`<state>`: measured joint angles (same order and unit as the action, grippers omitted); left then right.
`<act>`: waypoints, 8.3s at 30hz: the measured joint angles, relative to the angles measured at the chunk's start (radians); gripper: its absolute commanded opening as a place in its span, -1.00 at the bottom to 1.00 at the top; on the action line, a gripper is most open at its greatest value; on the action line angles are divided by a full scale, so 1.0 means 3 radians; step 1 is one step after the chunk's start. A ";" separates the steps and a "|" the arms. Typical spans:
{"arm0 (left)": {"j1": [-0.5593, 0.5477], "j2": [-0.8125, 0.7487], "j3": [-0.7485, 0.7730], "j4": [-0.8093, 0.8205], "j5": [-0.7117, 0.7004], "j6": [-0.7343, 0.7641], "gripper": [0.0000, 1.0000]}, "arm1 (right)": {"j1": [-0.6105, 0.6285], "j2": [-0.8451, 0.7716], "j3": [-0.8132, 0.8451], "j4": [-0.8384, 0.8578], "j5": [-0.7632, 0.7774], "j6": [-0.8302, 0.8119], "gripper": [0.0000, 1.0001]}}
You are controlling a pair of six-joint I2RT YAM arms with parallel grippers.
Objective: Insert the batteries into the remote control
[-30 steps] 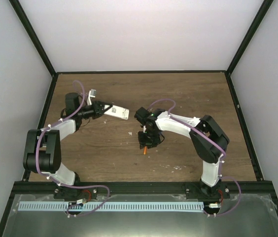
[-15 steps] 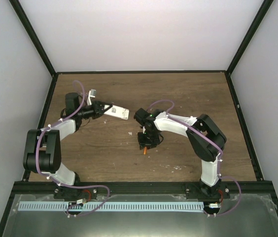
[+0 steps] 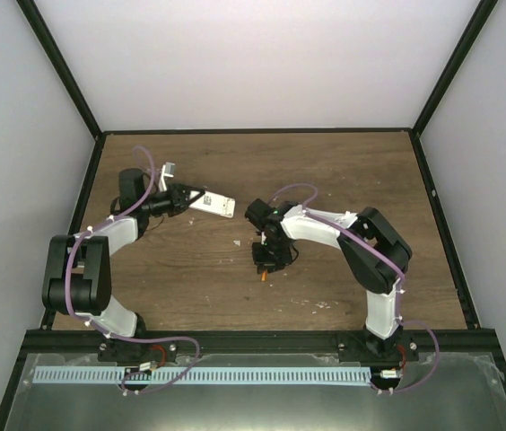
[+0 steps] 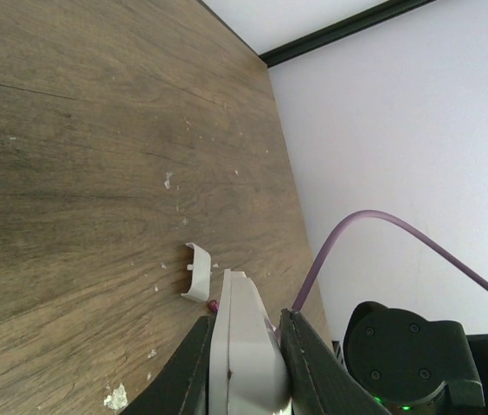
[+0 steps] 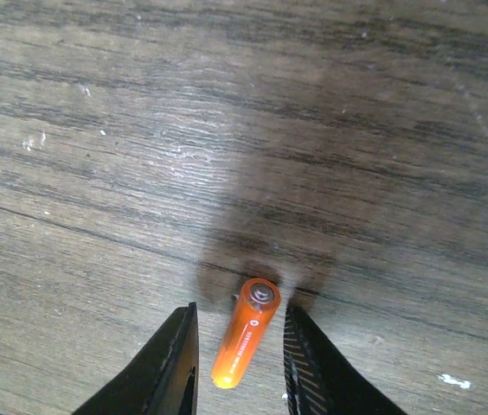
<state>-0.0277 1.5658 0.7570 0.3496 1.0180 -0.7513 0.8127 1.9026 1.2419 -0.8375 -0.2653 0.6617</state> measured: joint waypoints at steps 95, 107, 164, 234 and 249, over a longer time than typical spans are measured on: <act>-0.0319 -0.0387 -0.1010 0.2275 -0.0412 -0.1762 -1.00 | -0.0081 -0.0806 0.0641 0.0949 0.0629 -0.0373 -0.99; -0.0320 -0.0387 -0.1008 0.2243 -0.0413 -0.1741 -1.00 | -0.0074 -0.0804 0.0628 0.0905 0.0716 -0.0384 -0.98; -0.0277 -0.0387 -0.1006 0.2347 -0.0479 -0.1761 -1.00 | -0.0060 -0.1260 0.0465 0.1049 0.1095 -0.0331 -0.05; -0.0223 -0.0346 -0.1007 0.2703 -0.0385 -0.2027 -1.00 | -0.0196 -0.1003 0.0472 0.1087 0.1425 -0.0408 0.33; -0.0192 -0.0322 -0.1129 0.3095 -0.0387 -0.2406 -1.00 | -0.0865 -0.1822 -0.0435 0.1867 0.0327 0.0083 0.54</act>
<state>-0.0853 1.4693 0.4183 1.2781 0.9020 -1.4731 0.5533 1.3560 1.1114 -0.2775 -0.1673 0.6865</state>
